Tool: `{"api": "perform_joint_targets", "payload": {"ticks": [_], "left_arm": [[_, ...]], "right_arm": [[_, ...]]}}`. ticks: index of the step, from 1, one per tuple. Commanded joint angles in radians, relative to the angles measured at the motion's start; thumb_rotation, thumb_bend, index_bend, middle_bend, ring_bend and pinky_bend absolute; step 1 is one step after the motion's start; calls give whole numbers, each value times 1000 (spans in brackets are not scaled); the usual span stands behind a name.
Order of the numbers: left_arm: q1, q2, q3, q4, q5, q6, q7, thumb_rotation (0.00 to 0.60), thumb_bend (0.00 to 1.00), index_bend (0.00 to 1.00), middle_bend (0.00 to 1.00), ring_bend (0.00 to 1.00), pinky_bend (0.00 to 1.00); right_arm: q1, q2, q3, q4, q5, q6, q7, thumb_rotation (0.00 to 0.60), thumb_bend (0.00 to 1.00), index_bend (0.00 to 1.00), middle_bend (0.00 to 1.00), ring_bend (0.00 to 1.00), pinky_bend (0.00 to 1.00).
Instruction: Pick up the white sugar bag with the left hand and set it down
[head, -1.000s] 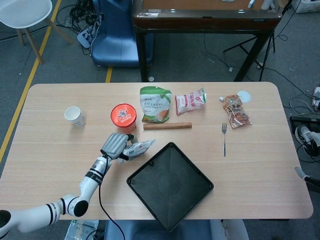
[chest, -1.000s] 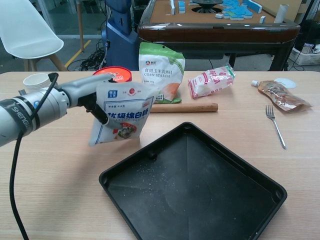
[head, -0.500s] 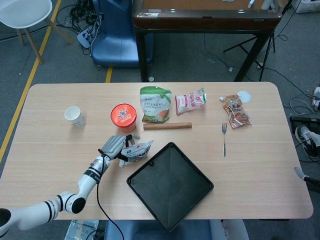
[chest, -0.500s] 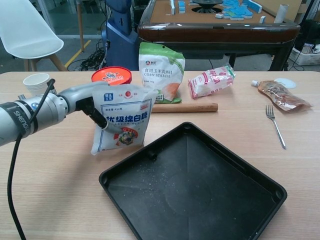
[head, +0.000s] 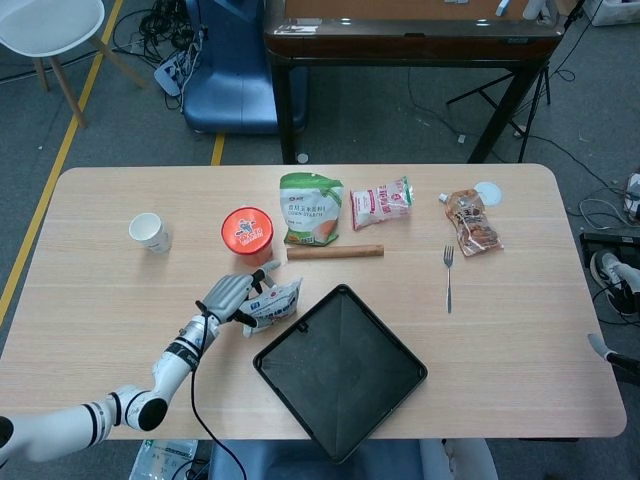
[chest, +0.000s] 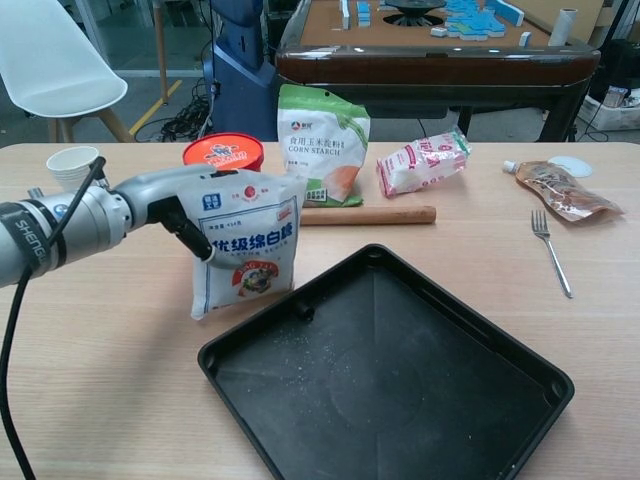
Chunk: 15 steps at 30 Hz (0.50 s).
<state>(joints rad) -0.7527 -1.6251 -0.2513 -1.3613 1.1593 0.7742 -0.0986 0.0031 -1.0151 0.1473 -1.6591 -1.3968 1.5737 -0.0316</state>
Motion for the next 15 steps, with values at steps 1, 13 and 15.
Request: {"api": "perform_joint_targets", "payload": {"ticks": [1,13,15], "left_arm": [[-5,22,2,-51,-35,-7,31,600,241,72,310,361,491],[-39,67,32,-130,-166,-46,142,600,241,5,283,345,461],[-43,78,33,-138,-191,-53,148,600,241,0,260,327,453]], "right_arm": [[1,-3,0,3,1,-2,2,600,112,75,185,35,66],[4,-12,1,27,4,-10,24,600,112,76,185,35,66],[4,-13,1,31,5,-12,28,600,112,76,185,35,66]]}}
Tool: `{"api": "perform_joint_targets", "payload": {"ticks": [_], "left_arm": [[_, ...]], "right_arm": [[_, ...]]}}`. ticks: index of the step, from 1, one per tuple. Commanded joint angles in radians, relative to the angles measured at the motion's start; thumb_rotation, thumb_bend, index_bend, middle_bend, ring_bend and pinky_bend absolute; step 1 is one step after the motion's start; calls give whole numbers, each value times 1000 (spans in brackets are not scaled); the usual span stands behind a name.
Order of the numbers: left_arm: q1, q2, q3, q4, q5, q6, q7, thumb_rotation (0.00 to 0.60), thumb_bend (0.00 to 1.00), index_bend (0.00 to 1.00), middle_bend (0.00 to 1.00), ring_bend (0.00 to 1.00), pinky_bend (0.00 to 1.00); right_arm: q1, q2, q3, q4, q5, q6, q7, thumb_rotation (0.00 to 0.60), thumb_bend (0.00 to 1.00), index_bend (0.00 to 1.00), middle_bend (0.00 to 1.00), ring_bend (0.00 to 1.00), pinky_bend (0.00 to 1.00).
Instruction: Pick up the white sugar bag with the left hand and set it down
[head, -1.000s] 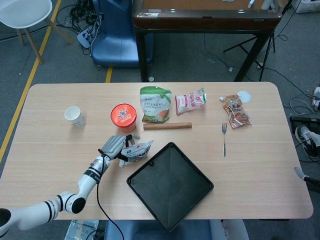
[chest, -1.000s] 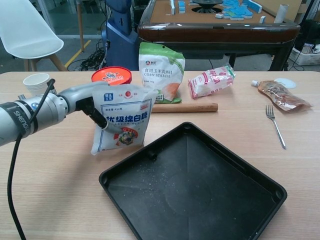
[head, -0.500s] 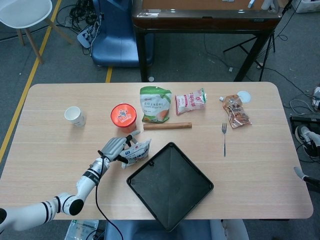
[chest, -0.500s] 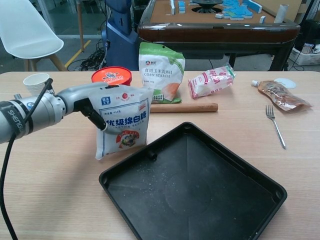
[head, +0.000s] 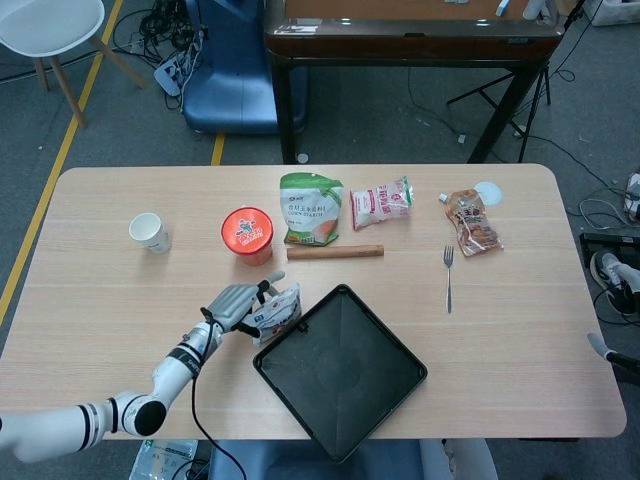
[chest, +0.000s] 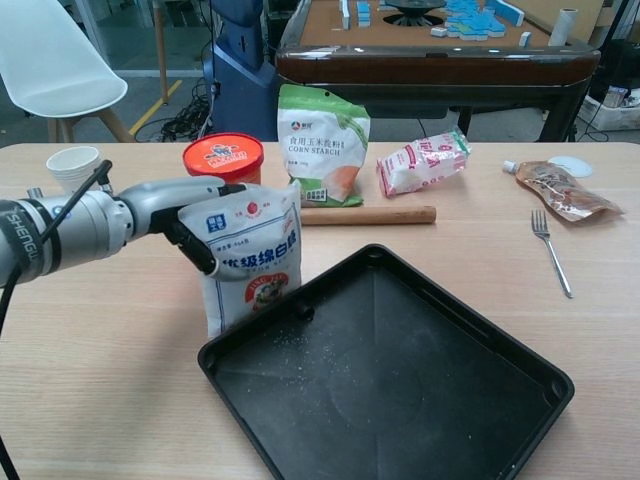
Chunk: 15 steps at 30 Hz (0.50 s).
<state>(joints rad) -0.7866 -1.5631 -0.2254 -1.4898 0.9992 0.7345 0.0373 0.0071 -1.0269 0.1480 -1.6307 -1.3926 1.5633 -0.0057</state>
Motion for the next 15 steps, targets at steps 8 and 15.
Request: {"api": "perform_joint_targets", "payload": {"ticks": [8,15], "left_arm": [[0,84,24,-102,-24,6,20,600,241,0,176,250,399],[14,105,28,-148,11,35,-10,600,241,0,39,127,346]], "right_arm": [[11,-10,5,18,2,-13,11,600,113,75,185,35,66],[23,-17,7,26,0,-25,13,600,112,76,185,35,65]]}}
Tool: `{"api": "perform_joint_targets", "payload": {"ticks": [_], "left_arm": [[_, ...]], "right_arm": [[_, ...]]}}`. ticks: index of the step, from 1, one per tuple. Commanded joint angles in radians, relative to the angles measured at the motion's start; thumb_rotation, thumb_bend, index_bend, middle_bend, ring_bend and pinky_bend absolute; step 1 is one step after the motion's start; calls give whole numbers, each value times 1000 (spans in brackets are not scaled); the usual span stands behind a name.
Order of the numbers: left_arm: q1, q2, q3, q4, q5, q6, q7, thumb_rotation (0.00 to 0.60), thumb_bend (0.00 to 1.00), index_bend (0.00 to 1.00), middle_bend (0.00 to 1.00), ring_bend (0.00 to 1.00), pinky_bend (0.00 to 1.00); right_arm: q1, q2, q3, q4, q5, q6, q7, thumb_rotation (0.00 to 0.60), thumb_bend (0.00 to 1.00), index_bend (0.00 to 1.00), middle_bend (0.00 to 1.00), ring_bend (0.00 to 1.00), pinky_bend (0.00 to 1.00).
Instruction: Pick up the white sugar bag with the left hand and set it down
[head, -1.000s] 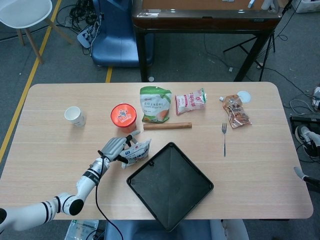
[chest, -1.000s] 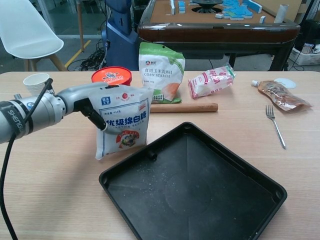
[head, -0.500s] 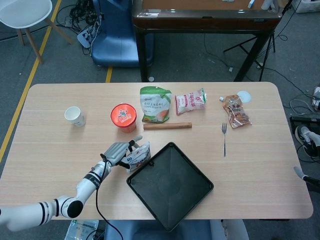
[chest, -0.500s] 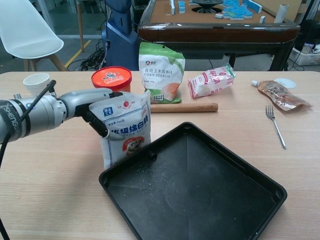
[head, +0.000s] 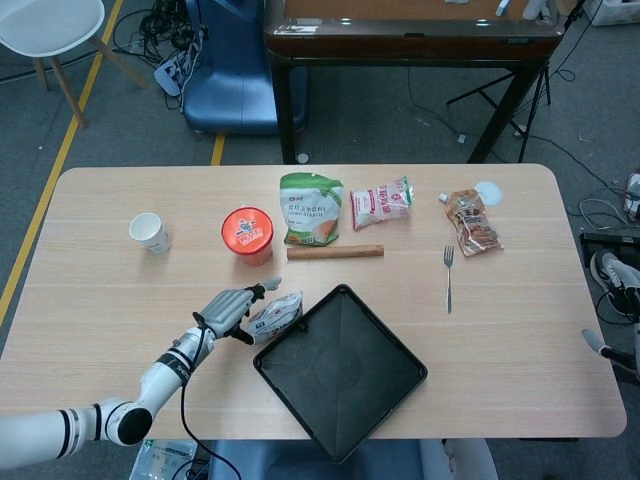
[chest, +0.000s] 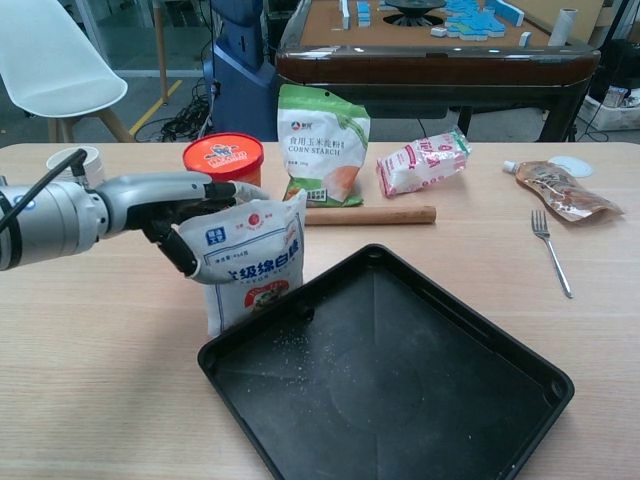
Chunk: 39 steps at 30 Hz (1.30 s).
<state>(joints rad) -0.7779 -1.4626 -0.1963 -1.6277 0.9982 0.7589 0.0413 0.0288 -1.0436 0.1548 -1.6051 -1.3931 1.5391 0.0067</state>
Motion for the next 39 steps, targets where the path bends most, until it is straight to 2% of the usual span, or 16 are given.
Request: {"api": "perform_joint_targets", "payload": {"ticks": [1,8,17,22,27,32,36,39], "left_arm": [[8,7,-3,-14,18,15,-20,600,241,0,30,116,337],[15,51,-12,-71,62,31,-53,600,241,0,16,84,290],[31,147,-27,-180,109,60,-84,600,241,0,16,83,287],[45,199,-52,-218,122,97,-110,600,241,0,16,83,287],[70,257,-82,-225,118,168,-110,600,241,0,16,84,287],[114,297,-86,-205,105,260,-79,600,241,0,17,84,287],[177,306,-62,-175,114,363,-48,600,242,0,18,84,287],[227,306,-23,-153,144,439,3,600,242,0,19,84,286]], "right_arm": [[2,0,1,1,1,-2,0,600,113,76,185,35,65],[6,0,3,2,1,-4,-1,600,113,76,185,35,66],[9,-4,4,3,-1,-3,2,600,113,76,185,35,66],[14,-5,5,3,-5,-5,1,600,113,76,185,35,66],[24,11,5,-10,-13,-17,-4,600,113,76,185,35,66],[37,29,0,-21,-30,-41,31,600,113,83,185,35,66],[50,53,-13,-23,-39,-86,92,600,137,89,187,35,65],[58,63,-21,-24,-47,-104,98,600,143,102,192,35,66]]}}
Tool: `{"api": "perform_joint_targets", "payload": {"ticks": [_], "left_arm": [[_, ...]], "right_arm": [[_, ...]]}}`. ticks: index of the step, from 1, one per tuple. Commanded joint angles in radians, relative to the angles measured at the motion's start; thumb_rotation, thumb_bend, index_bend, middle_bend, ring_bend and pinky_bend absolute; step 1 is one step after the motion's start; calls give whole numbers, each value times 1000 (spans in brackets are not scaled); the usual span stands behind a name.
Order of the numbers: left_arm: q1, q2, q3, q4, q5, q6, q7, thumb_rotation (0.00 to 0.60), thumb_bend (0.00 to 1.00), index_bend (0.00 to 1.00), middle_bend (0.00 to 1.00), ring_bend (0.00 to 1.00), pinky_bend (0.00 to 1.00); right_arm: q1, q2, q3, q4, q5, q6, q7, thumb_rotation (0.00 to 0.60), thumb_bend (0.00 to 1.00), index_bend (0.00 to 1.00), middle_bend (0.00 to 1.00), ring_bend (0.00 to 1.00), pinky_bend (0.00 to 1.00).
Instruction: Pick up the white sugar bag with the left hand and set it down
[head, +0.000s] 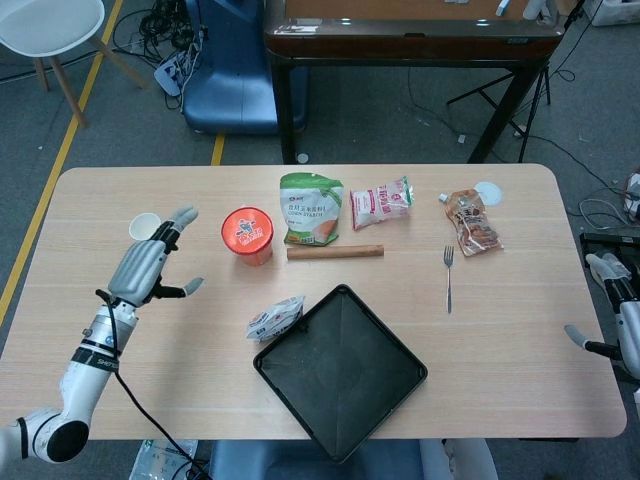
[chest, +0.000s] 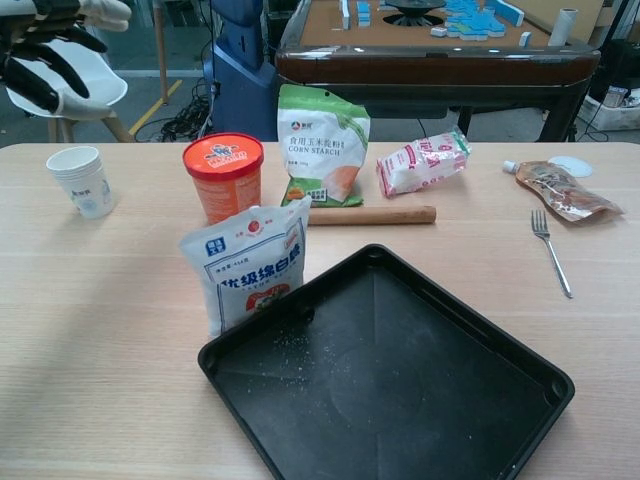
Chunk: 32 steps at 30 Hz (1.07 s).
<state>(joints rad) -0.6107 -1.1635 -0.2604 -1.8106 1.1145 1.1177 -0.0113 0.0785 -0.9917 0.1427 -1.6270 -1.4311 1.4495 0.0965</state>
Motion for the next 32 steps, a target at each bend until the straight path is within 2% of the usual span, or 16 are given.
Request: {"api": "perform_joint_targets", "payload": {"ticks": [1,6,16,24,32], "left_arm": [[75,6,53,36,37,104,72,600,242,0,19,84,285],[160,-7,107,54,92,225,123,600,242,4,19,84,268],[310,-7,226,26,174,353,199,600,242,7,19,83,219],[400,-15,250,10,233,451,200,600,242,8,19,83,213],[436,-17,244,9,253,468,191,600,242,8,19,83,203]], "right_arm": [[9,13,-11,-4,-13,-17,10,600,143,107,194,35,66],[20,20,-30,-18,-42,-35,8,600,146,124,207,35,66],[37,8,-63,-39,-111,-40,-18,600,149,130,216,35,66],[46,3,-63,-45,-139,-18,-23,600,138,134,225,39,66],[59,-6,-70,-45,-159,-19,-33,600,128,142,231,51,65]]}}
